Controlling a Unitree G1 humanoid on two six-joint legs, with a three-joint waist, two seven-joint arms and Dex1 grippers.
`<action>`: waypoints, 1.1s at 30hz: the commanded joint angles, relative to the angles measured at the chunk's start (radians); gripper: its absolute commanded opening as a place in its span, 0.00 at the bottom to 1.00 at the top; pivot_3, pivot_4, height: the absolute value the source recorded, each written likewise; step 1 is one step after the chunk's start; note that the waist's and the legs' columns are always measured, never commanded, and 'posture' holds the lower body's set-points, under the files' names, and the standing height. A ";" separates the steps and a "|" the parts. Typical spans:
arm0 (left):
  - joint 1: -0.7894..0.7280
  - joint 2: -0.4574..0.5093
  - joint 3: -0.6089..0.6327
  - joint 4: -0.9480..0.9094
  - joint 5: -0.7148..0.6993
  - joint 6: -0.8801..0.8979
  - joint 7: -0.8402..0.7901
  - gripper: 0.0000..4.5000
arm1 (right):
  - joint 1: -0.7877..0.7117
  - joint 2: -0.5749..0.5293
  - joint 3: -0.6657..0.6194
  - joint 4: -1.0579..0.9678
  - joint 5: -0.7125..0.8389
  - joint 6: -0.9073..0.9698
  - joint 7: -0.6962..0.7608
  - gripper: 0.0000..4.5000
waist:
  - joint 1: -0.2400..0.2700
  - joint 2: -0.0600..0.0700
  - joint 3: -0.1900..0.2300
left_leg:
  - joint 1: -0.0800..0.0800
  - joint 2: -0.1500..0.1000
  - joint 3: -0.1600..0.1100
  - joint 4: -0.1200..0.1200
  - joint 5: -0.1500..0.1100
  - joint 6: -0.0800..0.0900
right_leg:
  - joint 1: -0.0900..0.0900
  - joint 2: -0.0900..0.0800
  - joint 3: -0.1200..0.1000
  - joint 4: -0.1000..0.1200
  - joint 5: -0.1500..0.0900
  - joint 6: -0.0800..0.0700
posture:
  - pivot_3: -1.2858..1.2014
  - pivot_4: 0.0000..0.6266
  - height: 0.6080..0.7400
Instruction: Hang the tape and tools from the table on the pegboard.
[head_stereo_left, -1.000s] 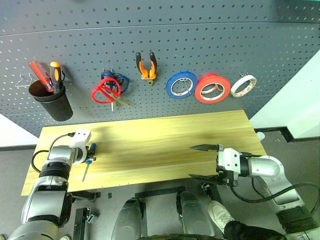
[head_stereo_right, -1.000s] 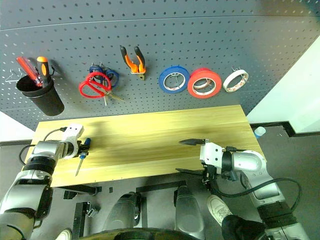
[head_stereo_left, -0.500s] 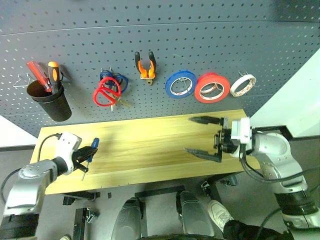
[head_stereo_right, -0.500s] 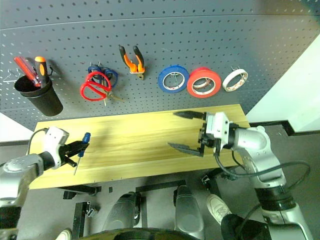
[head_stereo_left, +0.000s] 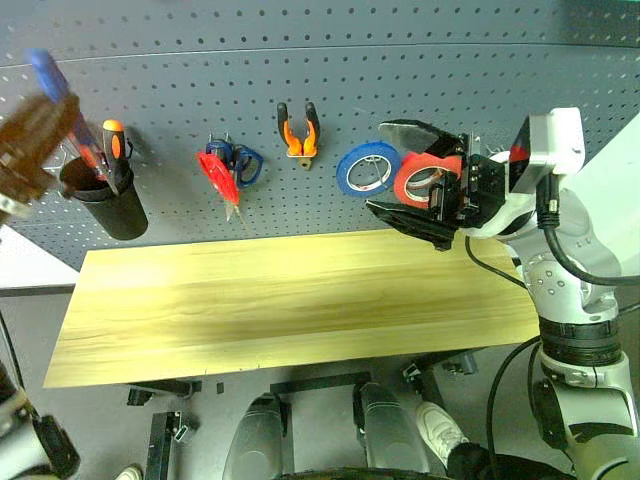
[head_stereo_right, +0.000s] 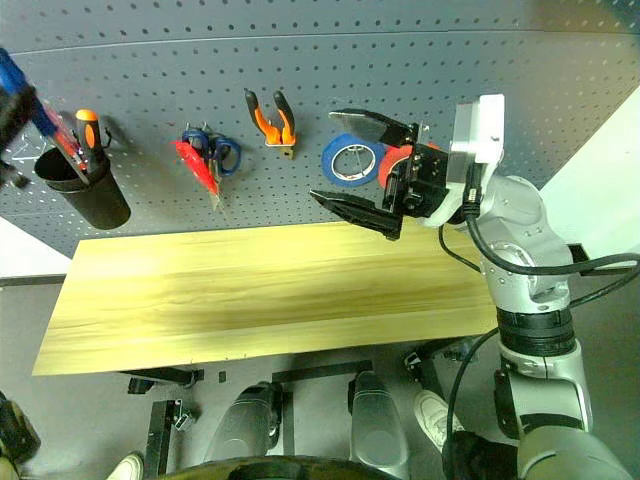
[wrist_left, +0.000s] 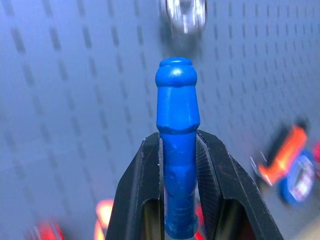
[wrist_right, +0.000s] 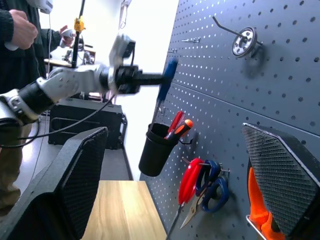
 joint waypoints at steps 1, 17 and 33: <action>-0.097 0.053 -0.034 0.101 0.098 -0.107 0.035 0.11 | 0.015 0.010 -0.010 -0.031 -0.010 -0.007 0.001 1.00 | 0.000 0.000 0.000 | 0.000 0.000 0.000 0.000 0.000 0.000 | 0.000 0.000 0.000 0.000 0.000 0.000 | 0.51 0.21 0.93; -0.099 0.078 -0.123 0.382 0.225 -0.237 -0.050 0.40 | 0.076 0.000 -0.031 -0.055 -0.053 -0.007 -0.018 1.00 | -0.003 0.000 0.000 | -0.004 0.000 0.000 0.000 0.000 0.000 | -0.004 0.000 0.000 0.001 0.000 0.000 | 0.49 0.21 0.93; 0.303 0.070 0.121 -0.058 -0.036 -0.037 -0.181 0.83 | 0.249 -0.062 0.000 -0.050 -0.189 -0.066 0.035 1.00 | -0.003 0.000 0.000 | -0.006 0.000 0.000 0.000 0.000 0.000 | -0.006 0.000 0.000 0.000 0.000 0.000 | 0.50 0.21 0.93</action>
